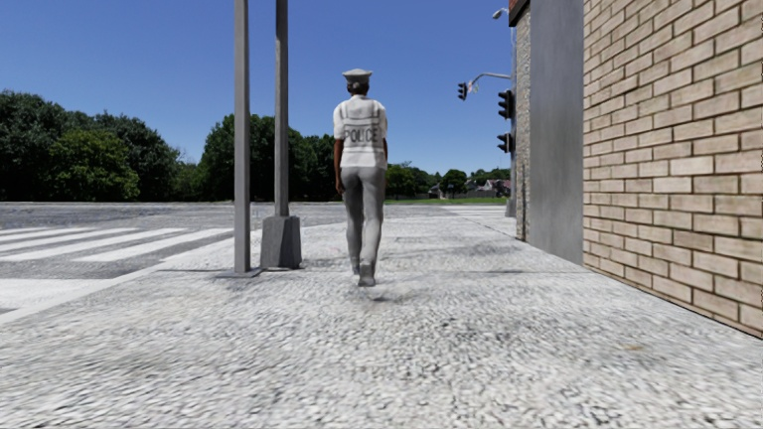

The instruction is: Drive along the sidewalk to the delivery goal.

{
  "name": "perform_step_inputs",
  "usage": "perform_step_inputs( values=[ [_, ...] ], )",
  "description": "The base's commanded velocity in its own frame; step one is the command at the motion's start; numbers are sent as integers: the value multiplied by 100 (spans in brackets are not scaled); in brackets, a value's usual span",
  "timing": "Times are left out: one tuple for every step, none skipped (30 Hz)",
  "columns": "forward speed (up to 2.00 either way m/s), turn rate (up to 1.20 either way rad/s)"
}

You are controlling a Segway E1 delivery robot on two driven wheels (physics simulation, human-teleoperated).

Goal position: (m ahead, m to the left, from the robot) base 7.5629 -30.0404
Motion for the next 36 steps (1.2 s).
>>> perform_step_inputs(
  values=[
    [117,0],
    [115,0],
    [115,0],
    [115,0],
    [114,0],
    [114,0],
    [114,0],
    [114,0],
    [114,0],
    [114,0],
    [113,0],
    [113,0],
    [113,0],
    [111,0],
    [110,0],
    [109,0],
    [109,0],
    [109,0],
    [109,0],
    [109,0],
    [109,0],
    [109,0],
    [109,0],
    [109,0],
    [109,0],
    [109,0],
    [109,0],
    [109,0],
    [109,0],
    [109,0],
    [109,0],
    [109,0],
    [109,0],
    [109,0],
    [109,0],
    [109,0]
  ],
)
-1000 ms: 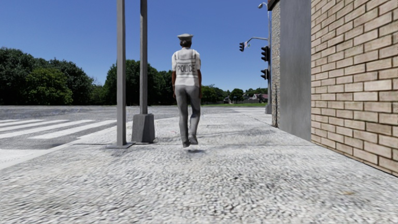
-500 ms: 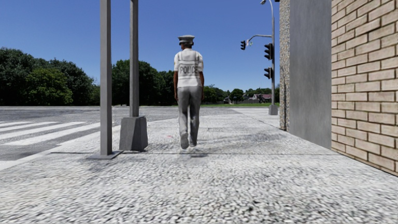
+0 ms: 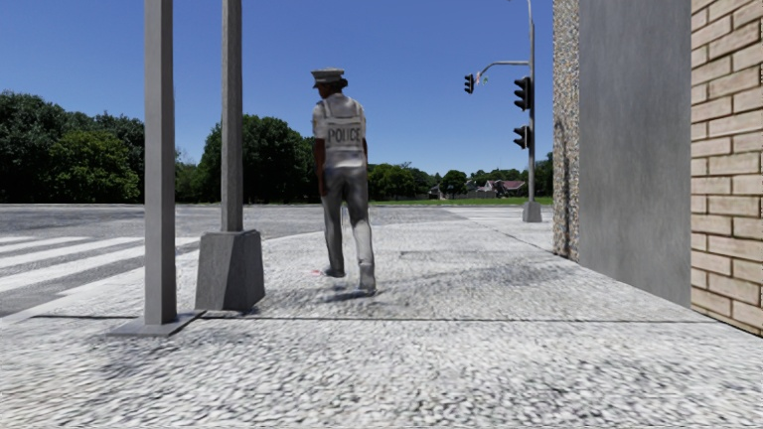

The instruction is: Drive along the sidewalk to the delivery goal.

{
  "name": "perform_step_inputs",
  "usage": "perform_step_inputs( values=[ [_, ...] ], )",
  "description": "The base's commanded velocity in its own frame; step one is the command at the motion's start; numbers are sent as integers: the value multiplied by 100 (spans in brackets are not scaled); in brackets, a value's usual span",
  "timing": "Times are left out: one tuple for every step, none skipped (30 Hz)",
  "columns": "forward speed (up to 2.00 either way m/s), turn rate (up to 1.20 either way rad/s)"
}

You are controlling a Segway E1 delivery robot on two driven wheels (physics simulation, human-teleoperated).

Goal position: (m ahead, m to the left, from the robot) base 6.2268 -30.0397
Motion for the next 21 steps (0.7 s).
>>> perform_step_inputs(
  values=[
    [109,0],
    [108,0],
    [97,0],
    [89,0],
    [89,0],
    [88,0],
    [200,-1],
    [200,-20],
    [200,-20],
    [200,-31],
    [200,-33],
    [200,-33],
    [200,-33],
    [200,-33],
    [200,-33],
    [200,-33],
    [200,-33],
    [200,-34],
    [200,-37],
    [200,-37],
    [200,-37]
  ],
)
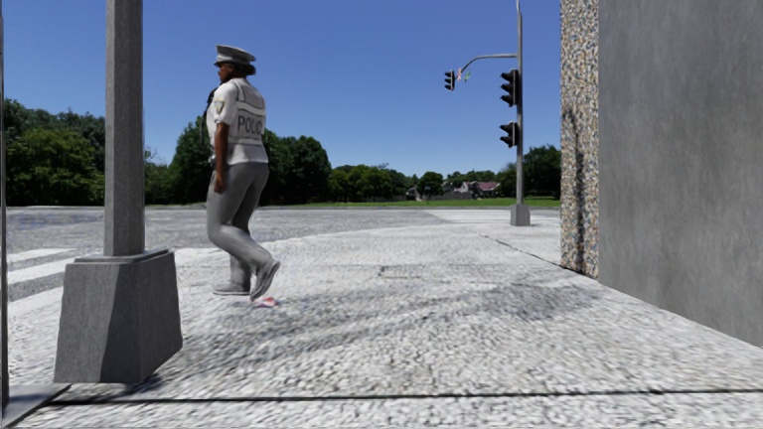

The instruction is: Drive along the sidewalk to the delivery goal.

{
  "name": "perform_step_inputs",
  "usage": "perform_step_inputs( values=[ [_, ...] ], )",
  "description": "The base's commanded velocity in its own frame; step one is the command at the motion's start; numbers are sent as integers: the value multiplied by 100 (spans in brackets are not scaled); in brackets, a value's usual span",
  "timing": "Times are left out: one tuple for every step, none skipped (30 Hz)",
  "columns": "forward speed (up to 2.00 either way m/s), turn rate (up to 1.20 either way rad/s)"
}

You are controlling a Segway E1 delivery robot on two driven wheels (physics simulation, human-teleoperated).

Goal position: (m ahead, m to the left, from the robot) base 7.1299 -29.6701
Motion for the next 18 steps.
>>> perform_step_inputs(
  values=[
    [200,-39],
    [200,-41],
    [200,-41],
    [200,-41],
    [200,-32],
    [200,-18],
    [200,-18],
    [200,-8],
    [200,-5],
    [200,-5],
    [200,0],
    [200,0],
    [200,0],
    [200,0],
    [200,0],
    [200,0],
    [200,0],
    [200,0]
  ],
)
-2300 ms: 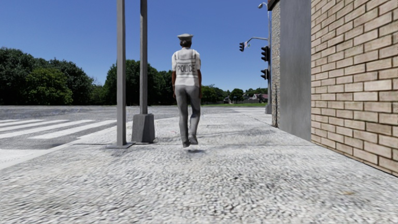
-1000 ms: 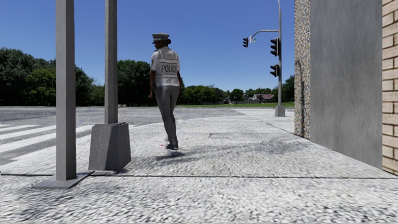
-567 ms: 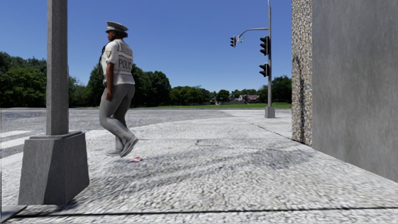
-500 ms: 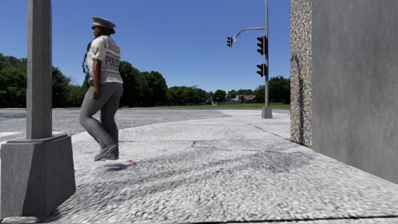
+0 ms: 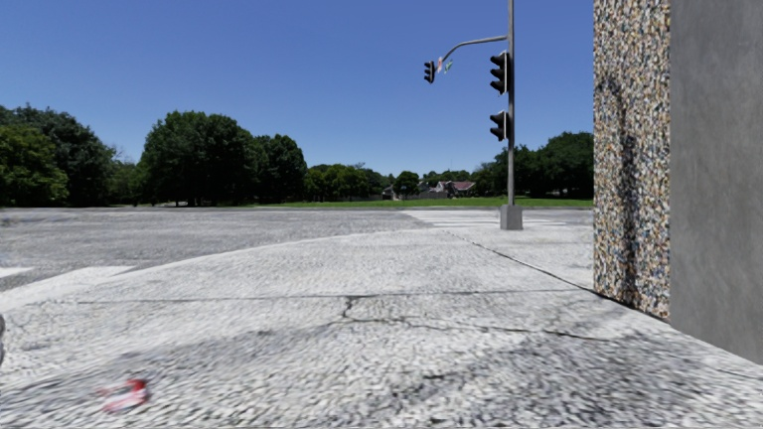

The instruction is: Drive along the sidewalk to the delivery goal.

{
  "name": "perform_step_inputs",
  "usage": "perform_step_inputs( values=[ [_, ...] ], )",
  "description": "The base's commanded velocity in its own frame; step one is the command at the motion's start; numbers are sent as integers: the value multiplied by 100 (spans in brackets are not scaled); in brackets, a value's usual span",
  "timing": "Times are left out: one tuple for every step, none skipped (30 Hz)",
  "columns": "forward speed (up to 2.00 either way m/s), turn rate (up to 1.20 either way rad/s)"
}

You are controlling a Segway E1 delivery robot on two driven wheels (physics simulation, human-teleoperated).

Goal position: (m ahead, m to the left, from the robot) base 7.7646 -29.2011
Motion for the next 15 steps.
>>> perform_step_inputs(
  values=[
    [200,0],
    [200,0],
    [200,0],
    [200,0],
    [200,0],
    [200,0],
    [200,0],
    [200,0],
    [200,-9],
    [200,-24],
    [200,-24],
    [200,-33],
    [200,-37],
    [200,-38],
    [200,-38]
  ],
)
